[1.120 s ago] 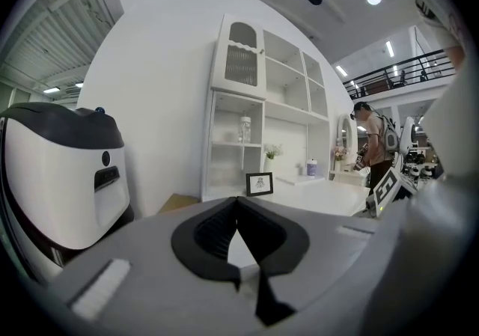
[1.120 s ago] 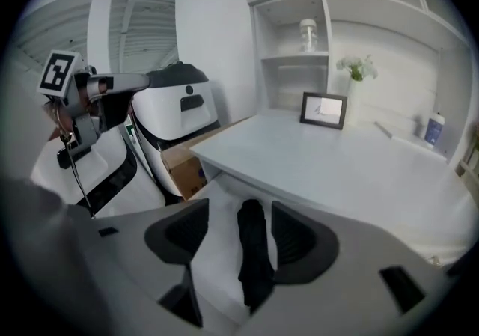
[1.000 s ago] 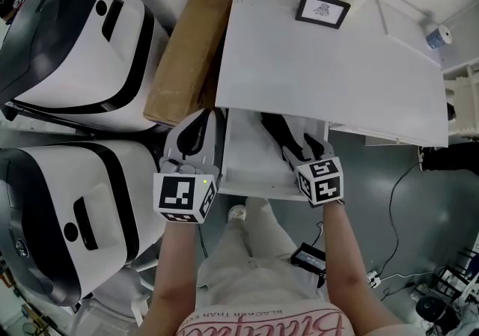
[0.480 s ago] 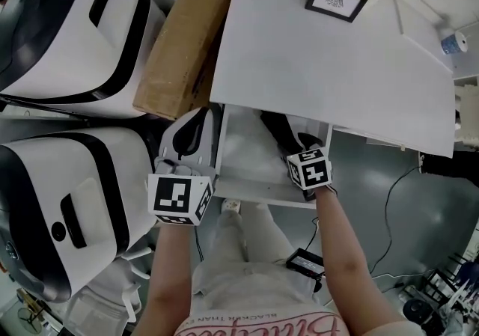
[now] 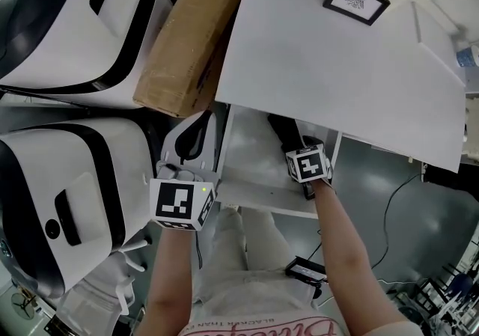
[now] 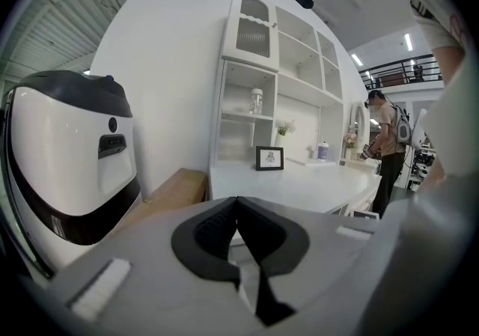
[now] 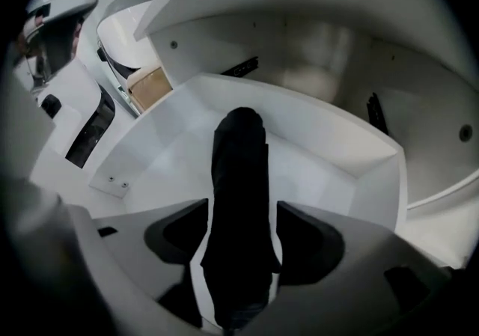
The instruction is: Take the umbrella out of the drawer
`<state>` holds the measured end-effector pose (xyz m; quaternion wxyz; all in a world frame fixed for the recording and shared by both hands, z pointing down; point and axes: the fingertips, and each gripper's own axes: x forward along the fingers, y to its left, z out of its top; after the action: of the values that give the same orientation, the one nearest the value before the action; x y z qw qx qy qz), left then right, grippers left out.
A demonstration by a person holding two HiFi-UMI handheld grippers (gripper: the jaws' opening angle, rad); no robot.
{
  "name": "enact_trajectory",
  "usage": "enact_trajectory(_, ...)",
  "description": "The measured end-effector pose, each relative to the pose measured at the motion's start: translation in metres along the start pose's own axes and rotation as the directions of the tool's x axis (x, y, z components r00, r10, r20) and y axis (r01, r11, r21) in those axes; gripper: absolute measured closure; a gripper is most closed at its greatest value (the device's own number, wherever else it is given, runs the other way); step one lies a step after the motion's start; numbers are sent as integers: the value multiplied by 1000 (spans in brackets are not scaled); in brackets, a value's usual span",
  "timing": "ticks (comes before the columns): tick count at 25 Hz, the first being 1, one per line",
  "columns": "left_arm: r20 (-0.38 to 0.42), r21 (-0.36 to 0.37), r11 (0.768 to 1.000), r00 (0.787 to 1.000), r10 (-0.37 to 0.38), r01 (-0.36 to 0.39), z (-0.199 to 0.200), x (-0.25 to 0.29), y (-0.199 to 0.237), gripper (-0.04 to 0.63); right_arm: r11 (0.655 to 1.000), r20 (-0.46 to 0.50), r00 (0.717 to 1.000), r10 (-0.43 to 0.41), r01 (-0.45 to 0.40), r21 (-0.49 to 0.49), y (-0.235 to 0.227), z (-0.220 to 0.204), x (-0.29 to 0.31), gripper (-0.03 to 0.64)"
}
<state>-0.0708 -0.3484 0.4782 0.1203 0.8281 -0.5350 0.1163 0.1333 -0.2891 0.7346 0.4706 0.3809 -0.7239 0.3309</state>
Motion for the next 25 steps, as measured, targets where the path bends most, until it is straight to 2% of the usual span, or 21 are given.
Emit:
enact_trajectory(5, -8, 1, 1000, 1000, 6, -6, -7, 2, 5, 586, 1000, -62, 998, -23, 24, 14, -3, -6, 17, 354)
enact_trajectory(8, -10, 1, 1000, 1000, 8, -8, -8, 3, 7, 586, 999, -89, 995, -37, 36, -17, -3, -6, 26, 354)
enact_trajectory(10, -14, 6, 1000, 1000, 1, -1, -8, 5, 6, 586, 998, -97, 994, -42, 37, -50, -4, -4, 32, 355)
enact_trajectory(16, -15, 10, 1000, 1000, -8, 8, -8, 9, 3, 586, 997, -125, 991, -42, 34, -68, -4, -5, 35, 345)
enact_trajectory(22, -21, 21, 1000, 1000, -20, 20, -4, 7, -1, 586, 999, -137, 990, -38, 33, -36, -5, -5, 31, 377)
enact_trajectory(25, -11, 27, 999, 1000, -20, 20, 5, 4, -1, 586, 999, -140, 990, -20, 13, -53, 2, -4, 23, 379)
